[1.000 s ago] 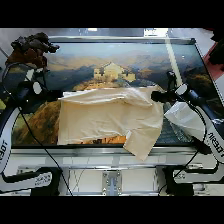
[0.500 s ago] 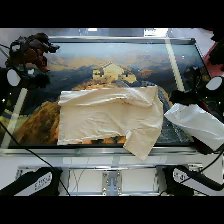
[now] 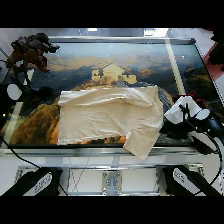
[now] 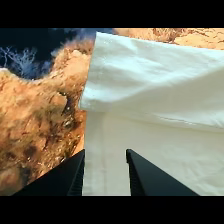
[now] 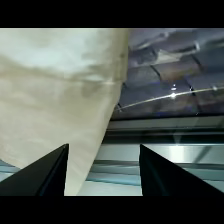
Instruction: Fold the shirts.
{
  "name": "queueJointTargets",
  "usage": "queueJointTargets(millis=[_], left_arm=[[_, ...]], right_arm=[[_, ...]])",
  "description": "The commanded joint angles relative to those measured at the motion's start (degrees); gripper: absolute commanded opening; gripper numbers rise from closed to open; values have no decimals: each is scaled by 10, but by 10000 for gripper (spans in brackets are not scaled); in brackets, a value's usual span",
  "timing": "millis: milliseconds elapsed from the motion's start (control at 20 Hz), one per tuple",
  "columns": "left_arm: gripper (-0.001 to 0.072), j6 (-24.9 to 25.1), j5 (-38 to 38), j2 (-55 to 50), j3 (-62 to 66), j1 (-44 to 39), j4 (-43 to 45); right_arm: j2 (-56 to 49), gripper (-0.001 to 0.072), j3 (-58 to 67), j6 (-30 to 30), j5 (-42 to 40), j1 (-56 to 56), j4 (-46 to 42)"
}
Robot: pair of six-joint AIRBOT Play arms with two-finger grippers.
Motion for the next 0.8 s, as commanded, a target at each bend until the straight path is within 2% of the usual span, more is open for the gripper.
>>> queueJointTargets(millis=[0, 250, 300, 350, 500, 550, 600, 650, 750], left_arm=[[330, 5, 3, 4, -7, 0, -20], [330, 5, 2, 4, -7, 0, -24], [330, 5, 2, 3, -7, 0, -24], [330, 5, 2, 4, -7, 0, -24], [314, 13, 2, 3, -7, 0, -15], [221, 8, 2, 4, -7, 0, 1], [135, -11, -5, 4, -9, 4, 16], [111, -42, -26, 4, -16, 14, 33], [111, -96, -77, 9, -58, 45, 64]], right_arm=[[4, 518, -72, 2, -39, -2, 35], [4, 500, -125, -21, -129, -1, 151], [4, 464, -126, -31, -135, -1, 173], [4, 398, -126, -34, -141, -1, 189], [4, 96, -125, -66, -140, -1, 232], [4, 22, -125, -78, -137, -1, 250], [4, 25, -125, -92, -131, -2, 270], [5, 24, -121, -101, -123, -2, 283], [5, 24, -95, -122, -84, -2, 280]])
